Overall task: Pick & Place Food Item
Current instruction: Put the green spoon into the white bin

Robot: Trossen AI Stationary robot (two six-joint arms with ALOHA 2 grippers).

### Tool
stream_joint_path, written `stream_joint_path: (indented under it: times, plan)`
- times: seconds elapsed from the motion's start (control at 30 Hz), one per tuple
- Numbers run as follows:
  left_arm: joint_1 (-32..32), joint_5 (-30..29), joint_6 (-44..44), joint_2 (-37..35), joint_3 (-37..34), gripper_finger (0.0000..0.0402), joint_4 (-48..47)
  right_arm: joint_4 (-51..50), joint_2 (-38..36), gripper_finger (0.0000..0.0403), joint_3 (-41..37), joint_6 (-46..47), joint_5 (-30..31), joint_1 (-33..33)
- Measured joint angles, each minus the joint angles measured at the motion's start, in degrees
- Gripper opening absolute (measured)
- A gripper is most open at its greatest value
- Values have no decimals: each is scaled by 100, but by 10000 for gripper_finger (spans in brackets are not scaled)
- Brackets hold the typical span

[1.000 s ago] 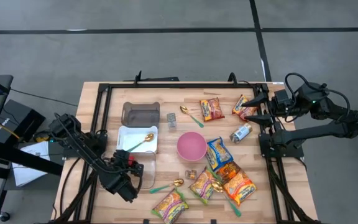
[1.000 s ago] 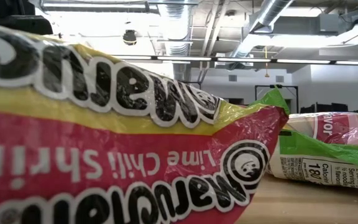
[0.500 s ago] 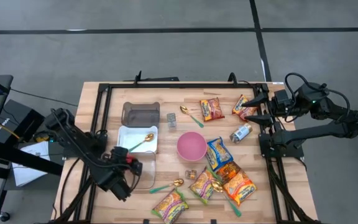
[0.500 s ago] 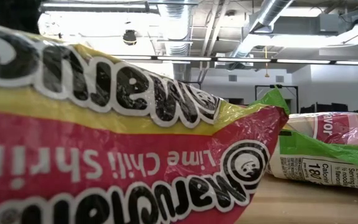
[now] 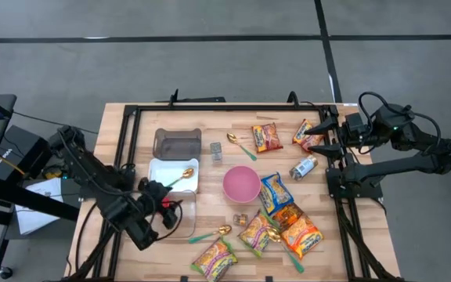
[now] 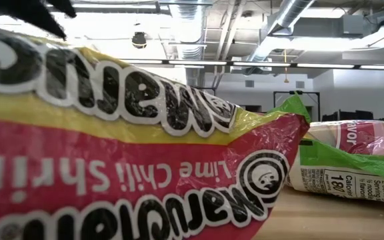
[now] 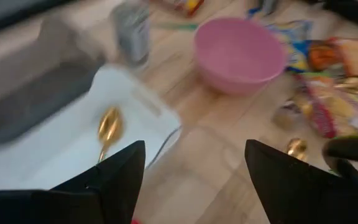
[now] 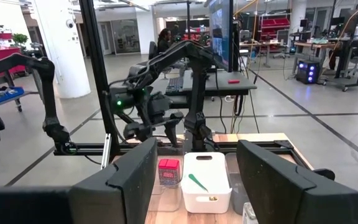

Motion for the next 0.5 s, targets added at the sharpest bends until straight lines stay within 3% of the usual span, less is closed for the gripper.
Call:
stream_joint_path:
  times: [0.2,0.5]
  plan:
    - [137,-261,1905,-324,0,271,846,21,0,215,0,-1,29,0]
    - [306,-258,5650,-706,0,269,2618,35,-2,215,0,2,326,0]
